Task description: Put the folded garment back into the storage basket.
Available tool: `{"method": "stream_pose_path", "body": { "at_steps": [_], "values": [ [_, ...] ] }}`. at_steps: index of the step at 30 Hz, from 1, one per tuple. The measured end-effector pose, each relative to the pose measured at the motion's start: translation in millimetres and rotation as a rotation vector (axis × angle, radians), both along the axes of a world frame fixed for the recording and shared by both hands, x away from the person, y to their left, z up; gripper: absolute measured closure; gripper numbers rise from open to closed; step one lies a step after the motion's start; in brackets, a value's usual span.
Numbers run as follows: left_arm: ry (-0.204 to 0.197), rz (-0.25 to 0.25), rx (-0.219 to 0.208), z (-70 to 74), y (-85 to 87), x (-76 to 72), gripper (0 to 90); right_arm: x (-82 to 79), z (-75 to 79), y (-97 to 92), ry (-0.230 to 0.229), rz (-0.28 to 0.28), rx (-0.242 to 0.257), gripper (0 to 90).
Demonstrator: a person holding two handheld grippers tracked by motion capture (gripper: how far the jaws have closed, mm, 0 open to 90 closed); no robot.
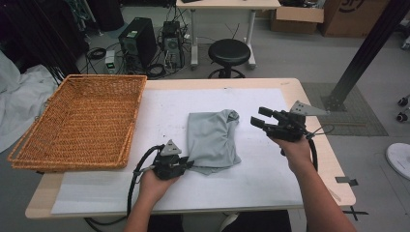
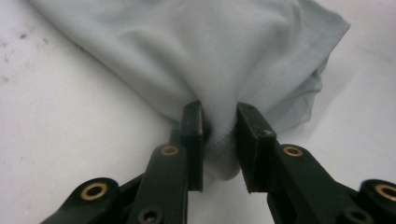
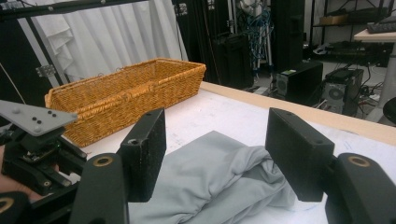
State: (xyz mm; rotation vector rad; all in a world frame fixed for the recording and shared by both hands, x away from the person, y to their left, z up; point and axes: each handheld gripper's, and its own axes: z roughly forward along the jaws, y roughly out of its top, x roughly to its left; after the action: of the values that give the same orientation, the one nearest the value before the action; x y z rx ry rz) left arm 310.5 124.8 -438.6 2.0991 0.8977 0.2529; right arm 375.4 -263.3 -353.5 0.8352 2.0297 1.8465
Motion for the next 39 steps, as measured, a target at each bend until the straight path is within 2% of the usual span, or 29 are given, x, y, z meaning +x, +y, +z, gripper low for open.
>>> {"method": "stream_pose_path", "body": {
  "at_steps": [2, 4, 5, 7, 8, 10, 11, 12, 14, 18, 20, 24, 27, 31, 35, 37, 39],
  "values": [
    [0.016, 0.0, -0.007, -1.9, 1.7, -0.4, 63.8, 0.2, -0.9, 1.2, 0.0, 0.001, 0.005, 37.6],
    [0.026, 0.011, -0.02, -1.2, 2.6, -0.2, 44.0, -0.2, -1.8, 3.0, 0.001, 0.003, -0.004, 36.9],
    [0.034, 0.018, -0.047, 0.5, 4.5, -0.3, 36.5, -0.3, -2.0, 3.4, 0.0, 0.003, -0.005, 36.7],
    [0.023, 0.027, -0.147, 7.5, 11.9, -1.7, 29.6, -0.9, -1.6, 2.4, -0.001, 0.002, 0.0, 35.8],
    [0.017, 0.04, -0.177, 10.6, 14.5, -1.9, 26.1, -1.1, -1.0, 1.6, -0.001, 0.003, 0.004, 35.2],
    [-0.008, 0.092, -0.235, 22.1, 22.6, -0.8, 18.9, -1.6, 1.0, -0.2, -0.001, 0.002, 0.01, 33.1],
    [-0.018, 0.102, -0.246, 24.9, 24.5, -0.6, 18.1, -2.2, 3.1, -1.6, -0.004, 0.002, 0.012, 31.4],
    [-0.048, 0.12, -0.285, 32.0, 29.5, -0.6, 16.1, -2.4, 4.0, -2.3, -0.006, 0.004, 0.014, 30.3],
    [-0.089, 0.123, -0.346, 43.2, 35.8, -0.8, 15.4, -4.4, 8.7, -5.4, -0.022, 0.001, 0.031, 27.5],
    [-0.156, 0.128, -0.409, 66.7, 40.6, -0.4, 13.9, -8.0, 18.1, -10.7, -0.051, 0.002, 0.054, 22.5],
    [-0.182, 0.129, -0.409, 78.7, 40.6, -0.1, 13.7, -10.0, 22.6, -13.2, -0.067, 0.002, 0.065, 19.9],
    [-0.212, 0.079, -0.438, 99.5, 41.6, 2.5, 14.3, -14.0, 30.1, -16.7, -0.086, 0.015, 0.073, 16.3],
    [-0.211, 0.08, -0.45, 106.9, 45.0, 7.7, 14.4, -16.0, 33.4, -18.6, -0.097, 0.03, 0.064, 14.4],
    [-0.201, 0.096, -0.471, 109.8, 50.2, 14.3, 14.4, -18.3, 36.2, -24.0, -0.108, 0.035, 0.062, 12.6],
    [-0.186, 0.106, -0.458, 106.8, 51.0, 21.5, 14.4, -18.8, 35.6, -30.1, -0.109, 0.023, 0.067, 12.5],
    [-0.164, 0.109, -0.451, 102.9, 49.9, 28.4, 14.1, -17.7, 34.3, -32.2, -0.105, 0.019, 0.064, 12.5],
    [-0.118, 0.122, -0.438, 96.1, 47.9, 39.1, 14.1, -15.9, 33.3, -34.1, -0.101, 0.015, 0.062, 12.5]
  ]
}}
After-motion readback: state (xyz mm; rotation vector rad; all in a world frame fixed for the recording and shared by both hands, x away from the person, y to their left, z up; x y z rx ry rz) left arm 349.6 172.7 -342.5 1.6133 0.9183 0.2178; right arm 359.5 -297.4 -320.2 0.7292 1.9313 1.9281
